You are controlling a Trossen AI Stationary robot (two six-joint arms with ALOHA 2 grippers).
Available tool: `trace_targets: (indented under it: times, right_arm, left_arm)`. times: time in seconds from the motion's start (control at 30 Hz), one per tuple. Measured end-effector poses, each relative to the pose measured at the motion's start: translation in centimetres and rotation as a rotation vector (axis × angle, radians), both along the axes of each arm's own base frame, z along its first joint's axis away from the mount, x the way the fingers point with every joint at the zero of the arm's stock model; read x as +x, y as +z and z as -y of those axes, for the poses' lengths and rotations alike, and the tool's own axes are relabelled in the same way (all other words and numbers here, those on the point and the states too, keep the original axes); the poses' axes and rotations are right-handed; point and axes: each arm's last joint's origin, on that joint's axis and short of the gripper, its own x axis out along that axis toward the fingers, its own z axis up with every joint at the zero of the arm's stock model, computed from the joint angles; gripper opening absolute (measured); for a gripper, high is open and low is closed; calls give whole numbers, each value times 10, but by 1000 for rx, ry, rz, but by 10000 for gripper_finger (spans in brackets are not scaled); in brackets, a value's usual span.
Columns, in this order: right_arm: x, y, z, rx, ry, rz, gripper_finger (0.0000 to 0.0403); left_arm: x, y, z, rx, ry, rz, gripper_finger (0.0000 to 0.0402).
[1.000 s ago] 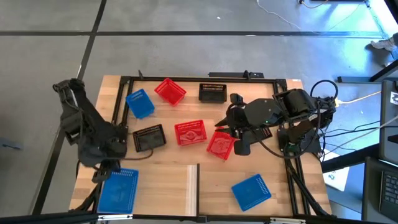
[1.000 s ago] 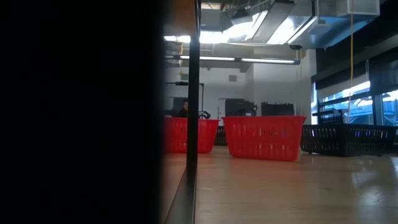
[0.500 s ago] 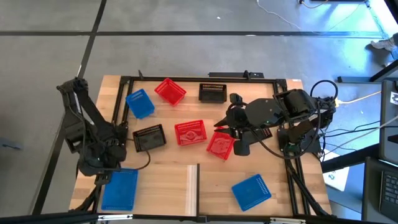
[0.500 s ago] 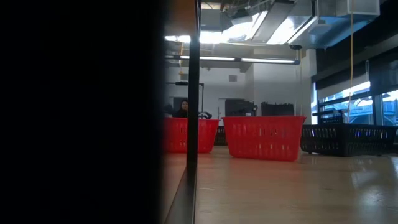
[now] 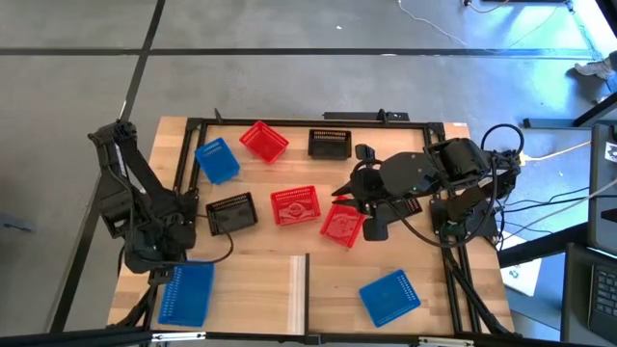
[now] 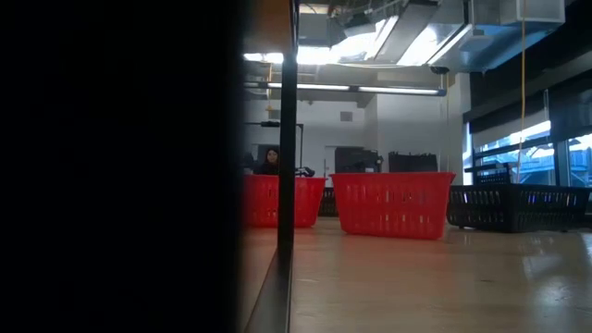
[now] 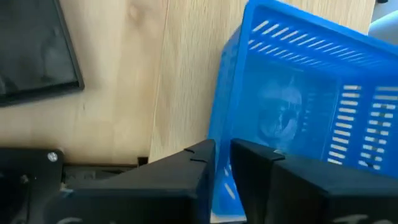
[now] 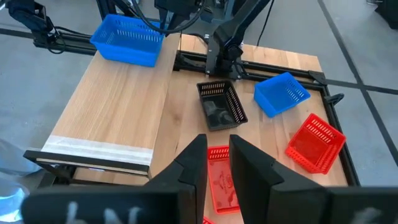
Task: Stack baskets on shelf by color
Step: Put the top right blue bin on the shelf, then put the right red bin on the shelf
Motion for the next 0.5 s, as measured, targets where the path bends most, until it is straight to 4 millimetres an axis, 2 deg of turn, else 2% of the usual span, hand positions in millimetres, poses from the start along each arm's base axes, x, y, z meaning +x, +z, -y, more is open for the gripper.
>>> trace_targets:
  times: [0.13, 0.5]
  right_arm:
    - [0, 0, 0, 0, 0, 0, 68]
    - [0, 0, 0, -2, 1, -1, 68]
  left_arm:
    - [-1, 0, 0, -17, -28, -38, 64]
    - [-6, 6, -7, -67, -27, -29, 66]
